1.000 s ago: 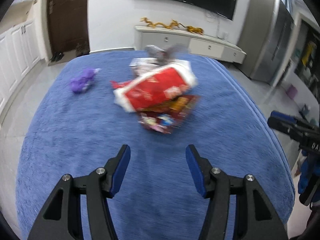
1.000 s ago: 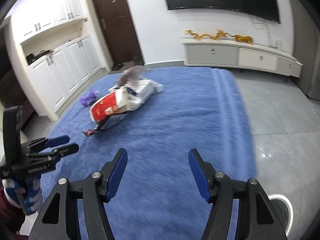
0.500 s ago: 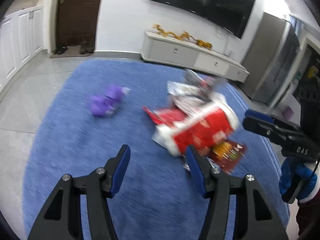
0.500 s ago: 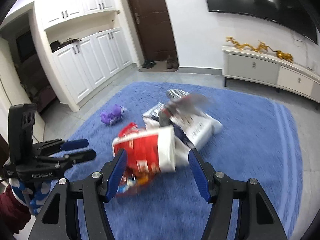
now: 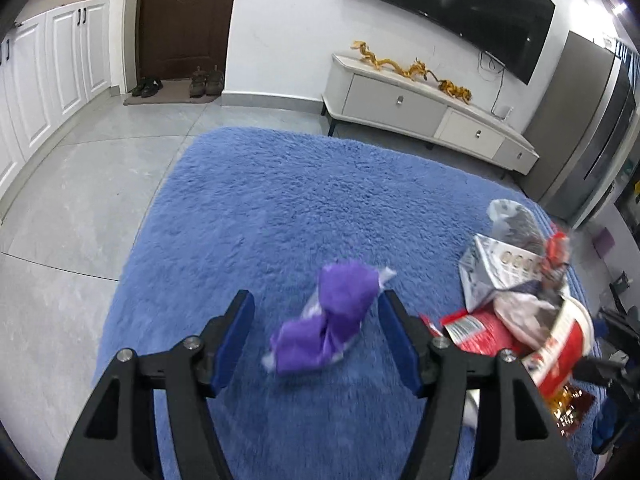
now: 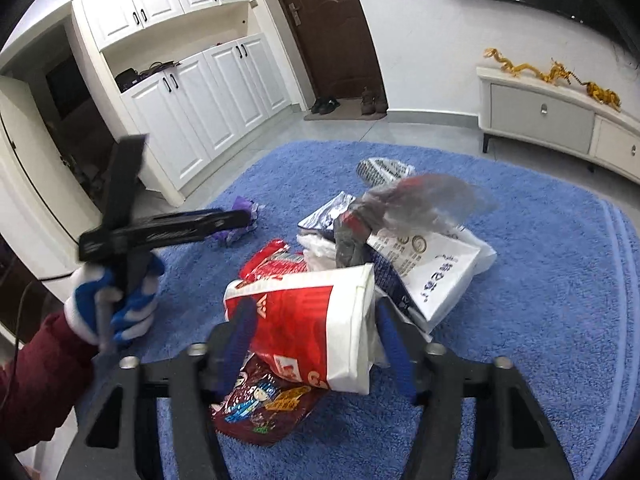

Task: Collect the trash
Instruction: 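Grasp the purple wrapper with the left tool while the right tool grasps the white paper cup, then carry both items to the bin and open both tools to drop them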

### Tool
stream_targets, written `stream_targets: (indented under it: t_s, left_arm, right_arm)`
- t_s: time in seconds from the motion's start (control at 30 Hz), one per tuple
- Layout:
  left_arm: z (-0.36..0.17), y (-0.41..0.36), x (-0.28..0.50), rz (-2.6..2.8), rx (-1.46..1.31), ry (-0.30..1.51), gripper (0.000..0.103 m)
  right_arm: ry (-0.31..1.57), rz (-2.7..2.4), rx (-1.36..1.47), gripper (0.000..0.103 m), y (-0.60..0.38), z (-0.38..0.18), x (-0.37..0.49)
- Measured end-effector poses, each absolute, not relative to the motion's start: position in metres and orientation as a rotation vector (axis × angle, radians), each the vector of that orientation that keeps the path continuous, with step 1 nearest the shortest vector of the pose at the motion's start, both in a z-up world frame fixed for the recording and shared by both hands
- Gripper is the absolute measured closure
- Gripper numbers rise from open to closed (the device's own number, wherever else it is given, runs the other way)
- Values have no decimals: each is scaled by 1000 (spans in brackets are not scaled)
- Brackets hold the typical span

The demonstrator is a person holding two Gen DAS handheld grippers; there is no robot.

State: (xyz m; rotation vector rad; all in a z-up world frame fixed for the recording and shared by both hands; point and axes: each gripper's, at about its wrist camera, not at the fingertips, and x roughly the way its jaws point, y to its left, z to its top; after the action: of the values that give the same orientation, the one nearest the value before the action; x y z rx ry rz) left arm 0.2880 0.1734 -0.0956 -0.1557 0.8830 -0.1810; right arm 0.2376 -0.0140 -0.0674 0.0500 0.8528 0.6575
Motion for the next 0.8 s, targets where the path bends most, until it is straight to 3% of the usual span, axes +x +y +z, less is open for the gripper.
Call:
stream_targets:
  t_s: [0.1, 0.13, 0.17, 0.2, 0.4, 0.8]
  left_arm:
    - [-101, 169, 293, -187, -146, 897, 43]
    - [-101, 168, 293, -191, -138, 893, 53]
    - [-102, 167, 292, -200, -136, 895, 70]
    - [-102, 166, 291, -212, -141, 904, 73]
    - [-84, 160, 263, -214, -132, 851, 76]
    - [-6, 114, 168, -301, -77, 724, 77]
  right_arm:
    - [857, 674, 63, 70, -19, -69, 233]
    - [851, 685, 74, 73, -22, -67, 229]
    - [843, 696, 85, 76, -25, -65, 225]
    - [836, 703, 92, 79, -26, -63, 221]
    - [774, 738, 76, 88, -30, -38, 188]
    - [587, 663, 127, 88, -86, 27, 99]
